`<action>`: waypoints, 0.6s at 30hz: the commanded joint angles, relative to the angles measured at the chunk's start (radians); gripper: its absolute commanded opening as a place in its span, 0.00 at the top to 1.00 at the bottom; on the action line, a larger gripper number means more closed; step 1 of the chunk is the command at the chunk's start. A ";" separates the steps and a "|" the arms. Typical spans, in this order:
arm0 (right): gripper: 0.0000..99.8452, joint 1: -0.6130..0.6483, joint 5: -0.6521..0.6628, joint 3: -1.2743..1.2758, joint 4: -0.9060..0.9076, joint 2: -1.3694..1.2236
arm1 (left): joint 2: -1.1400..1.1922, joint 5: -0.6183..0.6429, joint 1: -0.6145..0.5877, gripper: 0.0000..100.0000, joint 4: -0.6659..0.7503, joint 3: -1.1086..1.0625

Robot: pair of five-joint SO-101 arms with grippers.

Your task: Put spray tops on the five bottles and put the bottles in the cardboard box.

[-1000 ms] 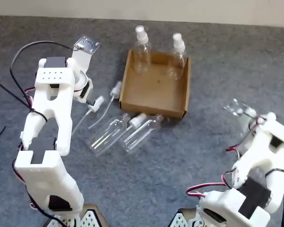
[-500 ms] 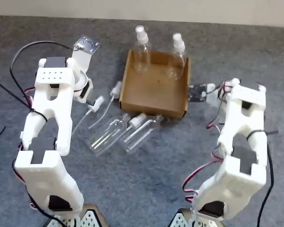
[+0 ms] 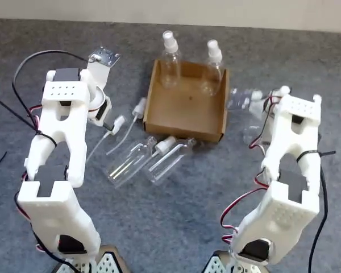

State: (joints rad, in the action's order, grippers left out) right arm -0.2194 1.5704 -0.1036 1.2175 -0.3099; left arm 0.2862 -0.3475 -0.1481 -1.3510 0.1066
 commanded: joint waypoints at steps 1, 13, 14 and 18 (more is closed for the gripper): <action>0.69 0.004 -0.305 -0.193 0.035 0.015 | -0.059 -0.008 -0.012 0.79 -0.011 0.039; 0.73 -0.033 -1.751 -0.418 0.521 -0.050 | -0.059 -0.011 -0.008 0.79 -0.005 0.038; 0.73 -0.041 -1.860 -0.401 0.521 -0.065 | -0.058 -0.011 -0.010 0.79 -0.005 0.038; 0.73 -0.062 -1.985 -0.360 0.519 -0.099 | -0.059 -0.014 -0.021 0.79 -0.003 -0.005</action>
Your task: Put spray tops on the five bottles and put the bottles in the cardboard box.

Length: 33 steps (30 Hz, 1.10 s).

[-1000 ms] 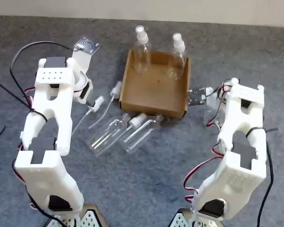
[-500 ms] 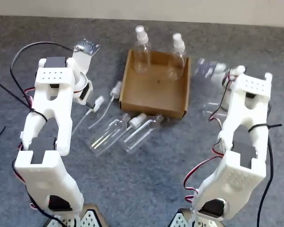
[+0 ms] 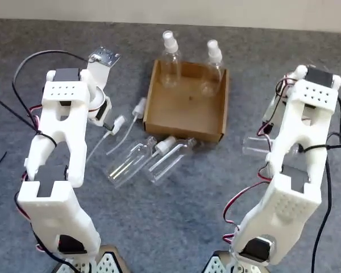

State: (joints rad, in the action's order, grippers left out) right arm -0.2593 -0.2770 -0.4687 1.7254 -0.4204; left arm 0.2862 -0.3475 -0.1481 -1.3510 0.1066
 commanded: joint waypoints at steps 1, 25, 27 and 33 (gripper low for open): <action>0.73 -0.028 -0.160 0.012 0.012 0.007 | -0.059 -0.014 -0.024 0.79 -0.003 -0.016; 0.73 -0.041 -0.609 0.361 -0.478 -0.001 | -0.059 -0.014 -0.031 0.79 0.044 -0.048; 0.73 -0.038 -0.638 0.377 -0.499 -0.001 | -0.059 -0.014 -0.031 0.79 0.043 -0.048; 0.76 -0.031 -0.589 0.395 -0.509 -0.001 | -0.062 -0.014 -0.036 0.79 0.041 -0.048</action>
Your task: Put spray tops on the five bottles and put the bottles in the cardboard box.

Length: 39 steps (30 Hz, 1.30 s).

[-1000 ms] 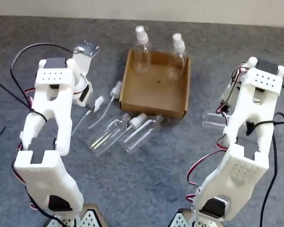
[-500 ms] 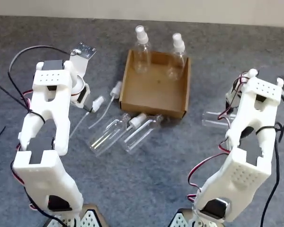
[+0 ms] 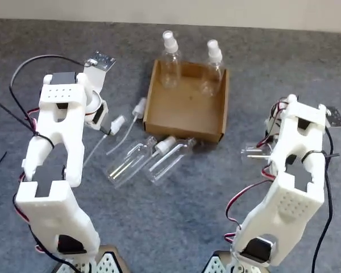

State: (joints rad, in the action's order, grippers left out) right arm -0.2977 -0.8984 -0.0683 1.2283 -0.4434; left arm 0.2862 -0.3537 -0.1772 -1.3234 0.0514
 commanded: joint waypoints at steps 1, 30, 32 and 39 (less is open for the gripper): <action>0.79 0.007 0.103 -0.008 -0.012 0.022 | -0.064 -0.008 -0.008 0.79 0.012 0.007; 0.81 -0.012 1.689 -0.064 0.033 0.031 | -0.067 -0.005 -0.010 0.79 0.011 0.007; 0.75 -0.013 1.636 -0.077 0.051 0.031 | -0.067 -0.005 -0.010 0.79 0.011 0.008; 0.65 -0.013 1.594 -0.196 0.093 0.030 | -0.067 -0.003 -0.007 0.79 0.011 0.013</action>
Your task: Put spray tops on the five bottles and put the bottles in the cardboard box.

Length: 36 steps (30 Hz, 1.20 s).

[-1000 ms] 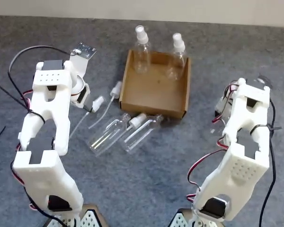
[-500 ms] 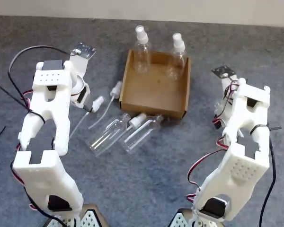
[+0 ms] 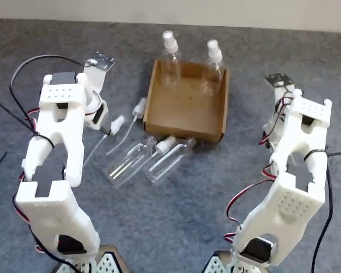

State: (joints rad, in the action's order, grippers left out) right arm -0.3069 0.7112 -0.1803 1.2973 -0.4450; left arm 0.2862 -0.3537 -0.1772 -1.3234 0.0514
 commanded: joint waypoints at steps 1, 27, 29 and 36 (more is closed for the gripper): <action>0.65 0.001 -0.015 -0.104 0.033 0.036 | -0.067 -0.003 -0.005 0.79 0.011 0.015; 0.73 0.062 -0.084 -0.378 0.272 -0.174 | -0.064 -0.002 -0.005 0.79 0.015 0.007; 0.76 0.065 -0.084 -0.378 0.272 -0.173 | -0.061 -0.002 -0.004 0.79 0.017 0.007; 0.86 0.064 -0.080 -0.371 0.265 -0.180 | -0.061 -0.002 -0.005 0.79 0.017 0.007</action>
State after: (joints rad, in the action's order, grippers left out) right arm -0.2547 0.6375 -0.5102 1.5597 -0.6368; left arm 0.2862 -0.3537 -0.1772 -1.3234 0.0514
